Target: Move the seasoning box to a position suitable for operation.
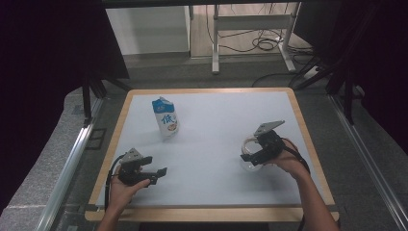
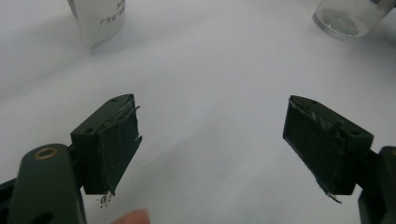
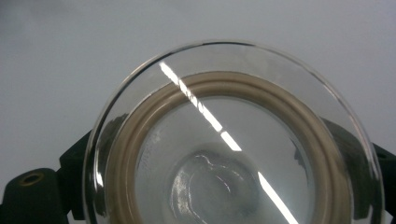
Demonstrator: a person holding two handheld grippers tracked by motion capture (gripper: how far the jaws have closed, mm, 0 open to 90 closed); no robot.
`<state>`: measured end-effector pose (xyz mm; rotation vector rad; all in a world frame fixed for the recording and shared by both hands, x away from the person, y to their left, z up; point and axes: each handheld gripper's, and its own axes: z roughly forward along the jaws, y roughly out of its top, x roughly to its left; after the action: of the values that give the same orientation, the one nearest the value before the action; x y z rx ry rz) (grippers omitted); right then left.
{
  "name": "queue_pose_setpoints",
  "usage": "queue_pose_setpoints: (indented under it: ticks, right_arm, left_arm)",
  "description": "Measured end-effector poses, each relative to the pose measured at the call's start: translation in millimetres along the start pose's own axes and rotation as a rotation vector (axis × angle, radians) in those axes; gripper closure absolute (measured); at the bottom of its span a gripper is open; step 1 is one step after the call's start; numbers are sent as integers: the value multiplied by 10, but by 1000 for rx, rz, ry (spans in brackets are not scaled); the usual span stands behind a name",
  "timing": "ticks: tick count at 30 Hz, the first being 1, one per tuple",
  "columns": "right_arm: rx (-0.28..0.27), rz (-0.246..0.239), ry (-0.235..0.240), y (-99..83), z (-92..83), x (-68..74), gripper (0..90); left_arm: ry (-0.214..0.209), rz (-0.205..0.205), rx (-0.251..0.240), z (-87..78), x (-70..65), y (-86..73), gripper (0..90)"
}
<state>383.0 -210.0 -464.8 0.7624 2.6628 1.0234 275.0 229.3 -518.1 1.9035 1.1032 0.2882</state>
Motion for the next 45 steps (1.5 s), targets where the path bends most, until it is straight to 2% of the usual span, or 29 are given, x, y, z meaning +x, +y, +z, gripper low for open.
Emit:
queue_pose_setpoints:
  ticks: [2, 6, 9, 11, 16, 20, 25, 29, 31, 34, 38, 42, 43, 44, 45]
  right_arm:
    - [0, -14, 29, -10, 26, -7, 115]
    - [-8, -28, 32, -17, 37, -7, 113]
    - [-16, -22, 17, -38, 39, 15, 105]
    - [-32, -22, -15, -49, 31, 43, 65]
    - [-113, 21, -56, -51, -101, 73, 39]
    - [-202, 51, -82, -51, -259, 129, 47]
    - [-311, 110, -144, -96, -460, 199, 146]
    - [-383, 148, -196, -182, -573, 254, 279]
    - [-417, 154, -200, -221, -627, 282, 340]
    - [-454, 180, -276, -275, -713, 356, 442]
    - [-471, 197, -347, -361, -791, 434, 578]
    - [-463, 232, -354, -482, -819, 463, 749]
    - [-457, 234, -354, -503, -817, 463, 778]
    - [-436, 221, -376, -527, -830, 476, 821]
    - [-436, 221, -376, -527, -830, 476, 821]
  left_arm:
    - [1, 0, 0, 1, -2, -3, 182]
    - [1, 3, 3, 12, -8, -3, 182]
    - [-3, 6, 6, 23, -18, -2, 182]
    - [-4, 12, 7, 24, -25, -2, 181]
    - [-4, 15, 3, 5, -36, 2, 181]
    - [0, 14, 2, 10, -26, 2, 181]
    - [-3, 8, 7, 35, -20, -12, 181]
    - [-1, 10, 6, 43, -23, -14, 181]
    - [1, 10, 4, 43, -24, -14, 181]
    - [-1, 16, -1, 47, -25, -16, 181]
    - [5, 15, -16, 49, -27, -15, 178]
    - [-11, 16, -18, 59, -34, -16, 195]
    - [-8, 18, -21, 64, -40, -17, 195]
    - [-3, 17, -21, 68, -49, -18, 185]
    - [1, 16, -21, 73, -60, -19, 185]
